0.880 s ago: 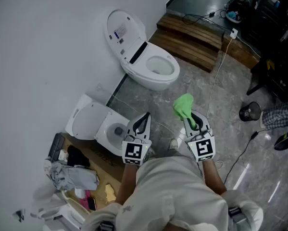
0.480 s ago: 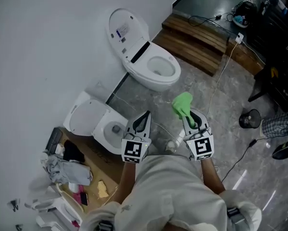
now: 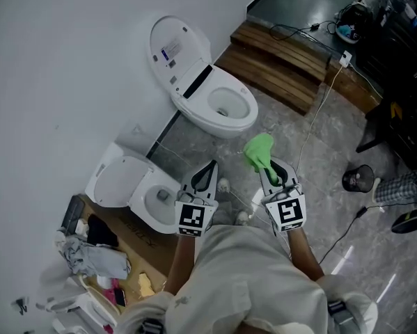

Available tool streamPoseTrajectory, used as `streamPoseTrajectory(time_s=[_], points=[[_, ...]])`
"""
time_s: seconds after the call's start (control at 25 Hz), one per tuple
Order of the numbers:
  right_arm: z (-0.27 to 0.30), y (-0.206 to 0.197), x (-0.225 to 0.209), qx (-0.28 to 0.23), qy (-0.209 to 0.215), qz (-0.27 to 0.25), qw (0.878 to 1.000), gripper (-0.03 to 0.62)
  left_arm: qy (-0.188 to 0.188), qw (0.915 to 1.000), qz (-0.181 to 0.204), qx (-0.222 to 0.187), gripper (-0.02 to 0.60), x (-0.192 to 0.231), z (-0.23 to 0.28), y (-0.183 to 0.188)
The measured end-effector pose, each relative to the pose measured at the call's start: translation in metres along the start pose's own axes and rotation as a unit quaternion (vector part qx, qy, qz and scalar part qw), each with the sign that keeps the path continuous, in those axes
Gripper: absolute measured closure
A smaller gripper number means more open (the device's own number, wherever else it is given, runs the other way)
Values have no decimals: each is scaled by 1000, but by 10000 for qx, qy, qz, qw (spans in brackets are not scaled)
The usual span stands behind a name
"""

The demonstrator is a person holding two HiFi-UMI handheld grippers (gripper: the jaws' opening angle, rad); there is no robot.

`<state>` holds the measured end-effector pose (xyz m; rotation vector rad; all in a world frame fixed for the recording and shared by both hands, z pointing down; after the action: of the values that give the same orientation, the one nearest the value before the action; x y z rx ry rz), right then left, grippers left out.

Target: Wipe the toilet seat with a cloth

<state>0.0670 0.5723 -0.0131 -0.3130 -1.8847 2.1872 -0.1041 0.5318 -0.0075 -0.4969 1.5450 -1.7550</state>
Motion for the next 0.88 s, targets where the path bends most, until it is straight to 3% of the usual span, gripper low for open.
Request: streamPoseTrajectory(time_s=[0.44, 0.88], points=[[90, 11, -38, 137, -375, 24, 9992, 549, -345, 9993, 43, -154, 569, 79, 90, 7], [172, 26, -56, 108, -754, 11, 9971, 549, -541, 9980, 60, -310, 569, 157, 143, 5]])
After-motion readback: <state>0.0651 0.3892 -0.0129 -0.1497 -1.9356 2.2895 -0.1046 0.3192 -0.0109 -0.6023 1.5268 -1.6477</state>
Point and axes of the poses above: the fingertips, and each gripper's own axes: z forward along the fingers, x to its left, y out of its top, the point moved 5 cm from there along -z, backward along the fingers, and after that the axes turned 7 degrees about z, right-handed, at the moved point
